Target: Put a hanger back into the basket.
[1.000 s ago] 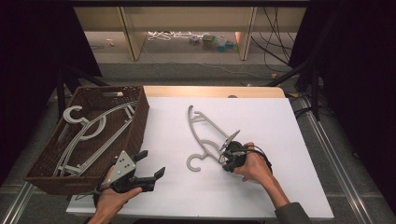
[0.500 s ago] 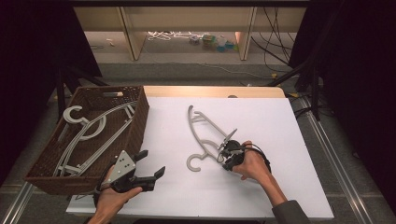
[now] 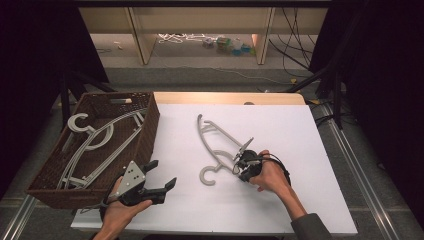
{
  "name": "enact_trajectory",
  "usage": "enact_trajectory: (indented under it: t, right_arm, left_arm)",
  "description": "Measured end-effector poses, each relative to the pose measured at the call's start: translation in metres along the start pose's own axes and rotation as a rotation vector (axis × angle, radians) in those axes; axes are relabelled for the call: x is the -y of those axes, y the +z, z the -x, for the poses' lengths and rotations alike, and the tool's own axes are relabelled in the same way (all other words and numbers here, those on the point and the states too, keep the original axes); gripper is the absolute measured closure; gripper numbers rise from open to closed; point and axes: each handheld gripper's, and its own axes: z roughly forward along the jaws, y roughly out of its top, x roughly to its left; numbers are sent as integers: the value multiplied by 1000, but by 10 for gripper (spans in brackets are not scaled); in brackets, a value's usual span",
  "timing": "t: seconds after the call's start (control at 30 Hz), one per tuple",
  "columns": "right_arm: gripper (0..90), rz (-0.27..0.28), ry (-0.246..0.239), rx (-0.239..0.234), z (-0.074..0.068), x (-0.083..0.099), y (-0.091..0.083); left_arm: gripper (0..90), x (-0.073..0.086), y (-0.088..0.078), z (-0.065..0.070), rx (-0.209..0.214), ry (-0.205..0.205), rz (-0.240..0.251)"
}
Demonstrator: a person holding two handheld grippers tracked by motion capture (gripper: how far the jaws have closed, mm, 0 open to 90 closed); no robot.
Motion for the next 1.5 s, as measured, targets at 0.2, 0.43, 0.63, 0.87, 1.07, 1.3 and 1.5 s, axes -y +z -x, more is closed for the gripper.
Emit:
enact_trajectory:
  t: [0.2, 0.43, 0.63, 0.87, 1.07, 1.3, 1.5]
  right_arm:
    - [825, 9, -52, -13, 3, 5, -11]
    - [826, 42, -128, -64, -4, 10, -26]
    - [825, 55, -139, -72, -10, 14, -36]
    - [826, 76, -175, -86, -17, 15, -50]
    - [826, 98, -193, -96, -21, 16, -60]
    - [826, 104, -204, -109, -23, 19, -65]
    - [826, 108, -211, -123, -26, 17, -67]
  left_arm:
    - [212, -1, 2, 0, 3, 18, 9]
    - [239, -2, 9, 1, 7, 61, -15]
    - [244, -1, 23, 4, 9, 137, -67]
    - [249, -4, 41, 8, 26, 207, -92]
    - [262, -2, 66, 14, 55, 286, -118]
    - [284, 0, 87, 17, 56, 370, -158]
    - [305, 1, 100, 18, 68, 422, -186]
